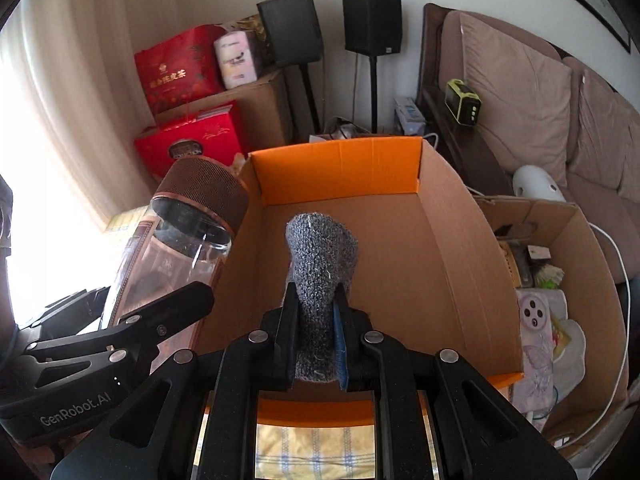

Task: Organize objects
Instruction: 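Carry jar and sock into the orange box and open both tools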

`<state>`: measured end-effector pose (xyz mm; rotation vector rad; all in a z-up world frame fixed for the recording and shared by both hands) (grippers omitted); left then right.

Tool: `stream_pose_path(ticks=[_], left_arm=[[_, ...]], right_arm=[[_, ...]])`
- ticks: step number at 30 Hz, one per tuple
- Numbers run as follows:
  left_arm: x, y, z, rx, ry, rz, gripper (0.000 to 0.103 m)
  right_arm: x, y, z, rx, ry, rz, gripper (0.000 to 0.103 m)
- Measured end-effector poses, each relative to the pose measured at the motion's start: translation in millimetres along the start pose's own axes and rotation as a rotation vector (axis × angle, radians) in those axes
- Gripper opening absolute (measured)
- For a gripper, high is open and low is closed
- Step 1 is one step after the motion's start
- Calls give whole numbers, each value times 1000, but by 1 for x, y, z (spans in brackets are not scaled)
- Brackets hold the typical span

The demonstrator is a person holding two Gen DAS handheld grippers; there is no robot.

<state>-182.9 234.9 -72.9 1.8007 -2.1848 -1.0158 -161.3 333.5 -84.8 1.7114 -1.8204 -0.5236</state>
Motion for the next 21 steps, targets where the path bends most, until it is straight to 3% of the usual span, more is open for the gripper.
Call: stream_pose_path(ticks=[5, 14, 21], left_arm=[[-13, 3, 23, 20, -2, -29, 62], [-17, -5, 52, 58, 72, -16, 62], [-21, -7, 52, 31, 100, 26, 62]], right_arm=[[-22, -2, 8, 8, -19, 32, 14], [-37, -16, 33, 53, -18, 59, 14], [-41, -25, 49, 86, -21, 69, 15]])
Point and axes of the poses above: each gripper's, at about its wrist camera, not at the fingertips, and z roughly the way its jaws point, x to its left, y to its top, the point moved 9 cm from there along z, roughly the way its jaws point, and after that the axes turned 3 degrees about y, right-handed, at the moved point
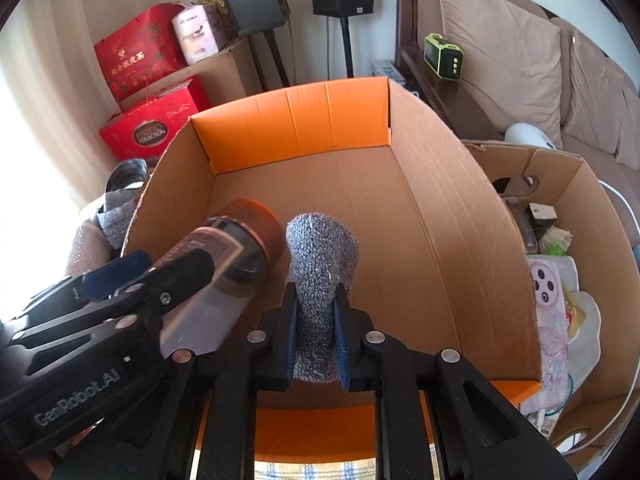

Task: Organize objects
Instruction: 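Carry jar and sock into the orange box and open both tools, then grasp the grey knit band from the pile with the right tool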

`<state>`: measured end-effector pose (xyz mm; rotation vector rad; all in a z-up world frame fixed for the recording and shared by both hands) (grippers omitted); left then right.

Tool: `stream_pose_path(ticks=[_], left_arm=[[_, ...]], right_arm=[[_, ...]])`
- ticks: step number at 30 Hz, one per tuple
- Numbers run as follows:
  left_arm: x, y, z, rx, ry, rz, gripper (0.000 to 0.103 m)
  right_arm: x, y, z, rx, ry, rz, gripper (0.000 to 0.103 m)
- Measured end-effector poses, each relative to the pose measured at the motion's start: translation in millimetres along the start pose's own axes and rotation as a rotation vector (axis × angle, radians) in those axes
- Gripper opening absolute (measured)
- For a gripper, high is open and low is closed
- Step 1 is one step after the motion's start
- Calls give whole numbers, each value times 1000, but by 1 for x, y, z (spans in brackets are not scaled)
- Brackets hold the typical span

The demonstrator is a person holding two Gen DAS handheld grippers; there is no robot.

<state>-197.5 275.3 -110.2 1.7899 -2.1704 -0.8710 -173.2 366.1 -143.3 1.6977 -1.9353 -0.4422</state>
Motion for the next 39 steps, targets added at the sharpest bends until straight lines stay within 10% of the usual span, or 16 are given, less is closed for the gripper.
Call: stream_pose_path(ticks=[21, 31, 39], left_arm=[[81, 1, -76, -124, 111, 71, 84], [153, -9, -97, -121, 85, -79, 99], [197, -12, -117, -165, 148, -99, 103]], right_arm=[[23, 10, -40, -108, -33, -54, 72], [75, 14, -55, -164, -2, -146, 103], [111, 16, -58, -171, 45, -163, 102]])
Point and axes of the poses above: each gripper's, at about its wrist camera, not at the fingertips, and z roughly the way its jaws point, x to its left, y to its top, the point moved 9 cm from there along z, roughly the way its jaws point, and after that the axes turned 3 degrees about y, right-handed, at the moved point
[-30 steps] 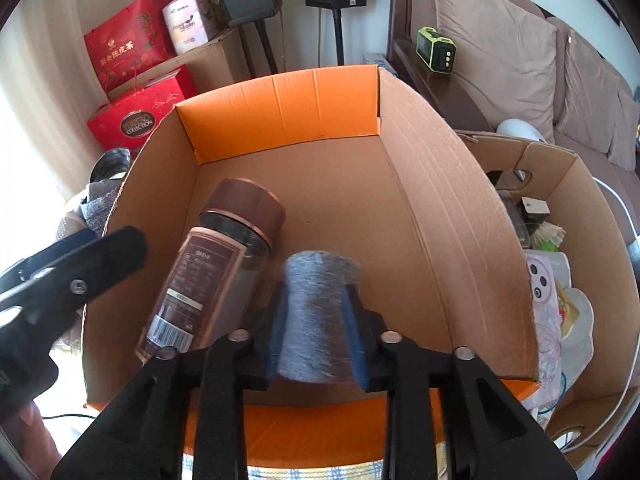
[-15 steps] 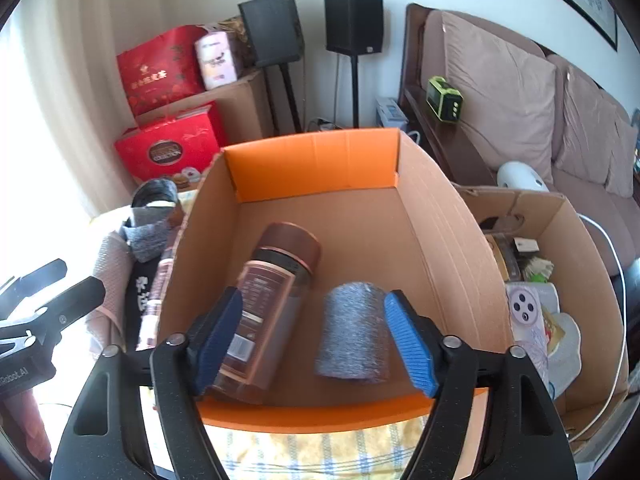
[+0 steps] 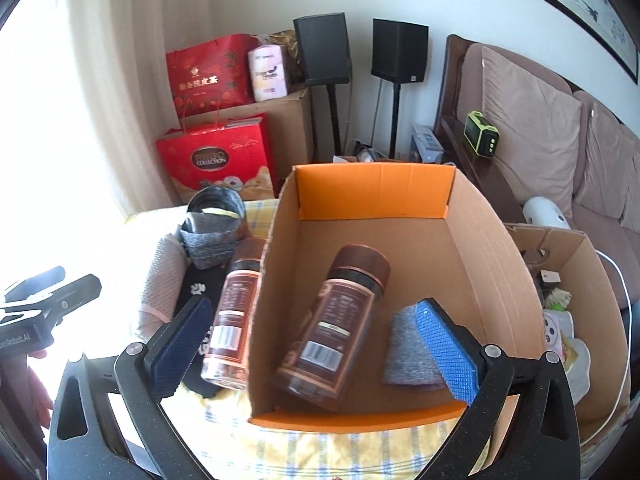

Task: Organize objects
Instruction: 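Grasp the grey knit band from the pile with the right tool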

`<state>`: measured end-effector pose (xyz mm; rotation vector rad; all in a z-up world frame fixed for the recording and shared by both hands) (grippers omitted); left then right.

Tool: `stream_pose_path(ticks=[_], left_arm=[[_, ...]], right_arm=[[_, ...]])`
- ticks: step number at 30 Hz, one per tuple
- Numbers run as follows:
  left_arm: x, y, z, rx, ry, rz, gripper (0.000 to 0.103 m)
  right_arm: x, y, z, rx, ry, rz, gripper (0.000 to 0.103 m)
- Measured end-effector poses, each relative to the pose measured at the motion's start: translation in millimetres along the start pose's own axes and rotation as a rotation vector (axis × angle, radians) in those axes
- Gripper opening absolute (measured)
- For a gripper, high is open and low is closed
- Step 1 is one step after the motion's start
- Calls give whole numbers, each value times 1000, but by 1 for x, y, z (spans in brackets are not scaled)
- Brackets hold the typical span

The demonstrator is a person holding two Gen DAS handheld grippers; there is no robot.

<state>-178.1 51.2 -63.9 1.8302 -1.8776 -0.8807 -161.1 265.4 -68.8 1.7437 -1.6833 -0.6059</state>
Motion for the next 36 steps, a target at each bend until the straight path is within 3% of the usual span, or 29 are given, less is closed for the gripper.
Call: stream_pose_path(ticks=[10, 19, 27, 32, 36], left_arm=[[45, -8, 7, 53, -7, -75, 103], [64, -13, 17, 81, 1, -65, 103], [67, 17, 34, 74, 26, -31, 103], [60, 46, 63, 108, -2, -9, 103], [61, 67, 85, 115, 21, -7, 100]], right_arm=[[42, 10, 12, 12, 50, -33, 102], [73, 25, 41, 65, 123, -33, 102], [79, 64, 74, 73, 107, -35, 100], [83, 84, 100, 104, 99, -60, 82], [92, 86, 123, 148, 107, -85, 71]])
Point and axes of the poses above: each gripper's, at about its wrist camera, not at the fingertips, and z roughly the way its jaws point, x to its left, y to its top, the point moved 9 cm from there along z, roughly the way its jaws point, and after that the axes turned 3 degrees about y, right-handed, at the moved point
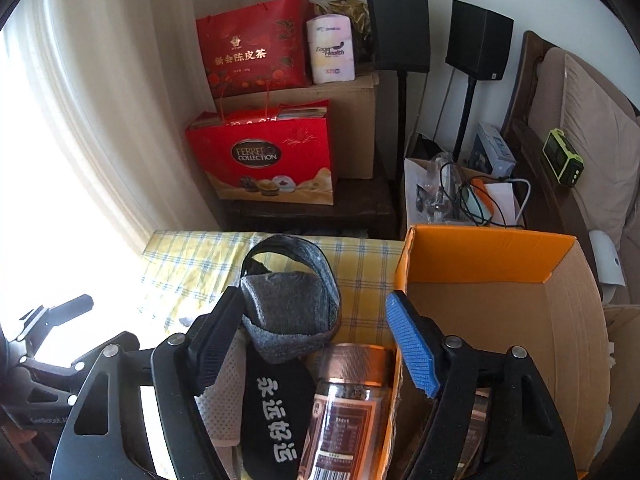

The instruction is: Organize objects

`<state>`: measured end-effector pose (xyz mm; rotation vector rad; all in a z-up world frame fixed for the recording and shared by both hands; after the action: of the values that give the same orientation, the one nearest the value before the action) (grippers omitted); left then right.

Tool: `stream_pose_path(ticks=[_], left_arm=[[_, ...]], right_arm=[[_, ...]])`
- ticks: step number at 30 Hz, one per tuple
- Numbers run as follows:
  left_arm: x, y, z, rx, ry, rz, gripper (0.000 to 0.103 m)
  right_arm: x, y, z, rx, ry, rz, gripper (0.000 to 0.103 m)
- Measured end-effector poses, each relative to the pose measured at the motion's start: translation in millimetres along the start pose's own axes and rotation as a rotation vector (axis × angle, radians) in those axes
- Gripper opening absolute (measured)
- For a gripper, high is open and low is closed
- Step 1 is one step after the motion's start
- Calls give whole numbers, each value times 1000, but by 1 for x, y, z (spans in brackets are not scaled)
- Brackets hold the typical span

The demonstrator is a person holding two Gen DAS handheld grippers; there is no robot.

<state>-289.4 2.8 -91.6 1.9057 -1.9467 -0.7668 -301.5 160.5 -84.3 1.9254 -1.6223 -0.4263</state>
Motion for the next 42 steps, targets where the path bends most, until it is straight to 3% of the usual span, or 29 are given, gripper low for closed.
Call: stream_pose_path(ticks=[6, 15, 20, 25, 28, 30, 32, 42], left_arm=[[11, 20, 13, -3, 22, -9, 100], [36, 14, 33, 29, 16, -61, 100], [41, 9, 37, 43, 5, -75, 100], [37, 10, 39, 44, 0, -61, 100], [31, 11, 42, 53, -21, -63, 100], [27, 11, 44, 57, -27, -59, 100], [25, 11, 46, 62, -26, -53, 100], [-2, 15, 49, 79, -83, -34, 100]], right_arm=[[15, -7, 47, 90, 26, -38, 61], [30, -17, 89, 173, 43, -68, 50], [26, -28, 102, 212, 13, -68, 21], [12, -19, 96, 170, -59, -56, 19], [13, -23, 109, 217, -32, -47, 21], [14, -25, 113, 229, -13, -21, 16], [10, -21, 107, 197, -25, -5, 6], [-5, 23, 34, -24, 52, 106, 5]])
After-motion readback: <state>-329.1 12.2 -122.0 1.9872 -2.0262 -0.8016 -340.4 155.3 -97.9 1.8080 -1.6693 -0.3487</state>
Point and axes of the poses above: each gripper's, at about its wrist camera, not at the fingertips, and z roughly the way its jaws point, x to its left, y to its top, the point moved 9 cm from there along z, roughly the way its jaws point, and after that the axes turned 3 degrees about y, right-handed, at the moved point
